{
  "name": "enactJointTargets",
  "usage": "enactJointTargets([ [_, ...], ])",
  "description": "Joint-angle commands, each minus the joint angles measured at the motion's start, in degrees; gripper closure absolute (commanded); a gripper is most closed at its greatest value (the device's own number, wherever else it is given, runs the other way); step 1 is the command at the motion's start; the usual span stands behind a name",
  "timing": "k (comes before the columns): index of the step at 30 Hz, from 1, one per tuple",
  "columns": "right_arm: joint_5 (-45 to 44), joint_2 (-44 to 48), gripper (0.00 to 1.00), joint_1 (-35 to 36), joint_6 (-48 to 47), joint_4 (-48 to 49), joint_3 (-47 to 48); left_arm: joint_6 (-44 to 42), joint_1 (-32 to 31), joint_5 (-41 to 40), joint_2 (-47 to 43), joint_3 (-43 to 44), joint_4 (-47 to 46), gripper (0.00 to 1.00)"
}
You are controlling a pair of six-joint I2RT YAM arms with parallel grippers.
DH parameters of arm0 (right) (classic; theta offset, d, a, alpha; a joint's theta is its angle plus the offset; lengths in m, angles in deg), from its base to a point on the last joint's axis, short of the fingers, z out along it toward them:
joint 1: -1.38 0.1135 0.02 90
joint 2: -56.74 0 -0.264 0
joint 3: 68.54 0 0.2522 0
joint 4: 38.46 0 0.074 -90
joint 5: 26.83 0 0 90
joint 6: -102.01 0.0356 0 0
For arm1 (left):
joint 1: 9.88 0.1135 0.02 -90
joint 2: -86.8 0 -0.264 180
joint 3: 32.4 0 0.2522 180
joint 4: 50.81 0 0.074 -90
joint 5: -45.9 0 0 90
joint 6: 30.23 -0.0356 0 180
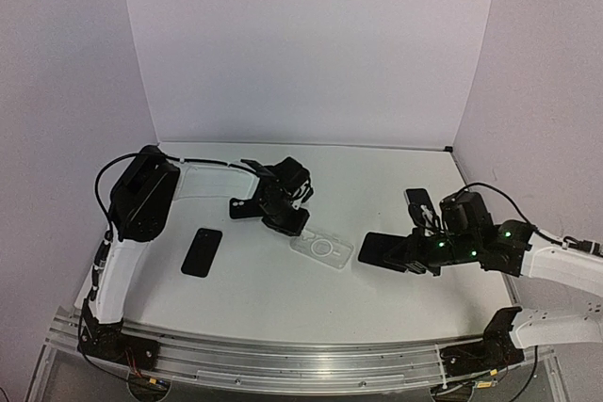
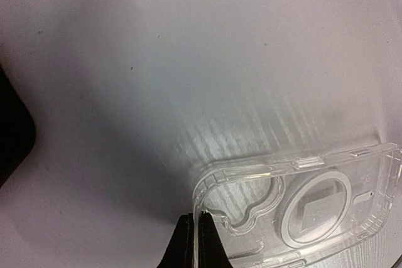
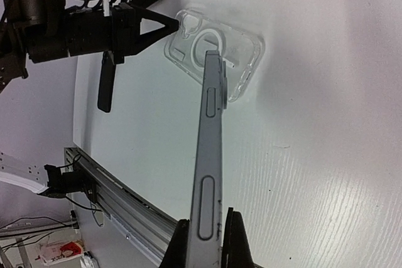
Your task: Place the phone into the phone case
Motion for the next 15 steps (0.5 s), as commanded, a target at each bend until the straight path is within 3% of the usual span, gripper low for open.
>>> enactJointTargets([
  [1,1.83,-2.91,1.00,-0.15,-1.56,3.29,3.36,8.23,-3.53,-8.64,-5.29,-6.20,3.19,1.00],
  [9,8.34,-11.58,1.00,-0.16,0.28,8.58,7.43,28.13,-5.54,-11.71,-9.79,-11.10,7.37,0.87],
  [15,12.10,-17.30,1.00,-0.16,0.62,12.23,10.30,32.49,-6.32,-12.04,-13.44,-13.84,6.64,0.77],
])
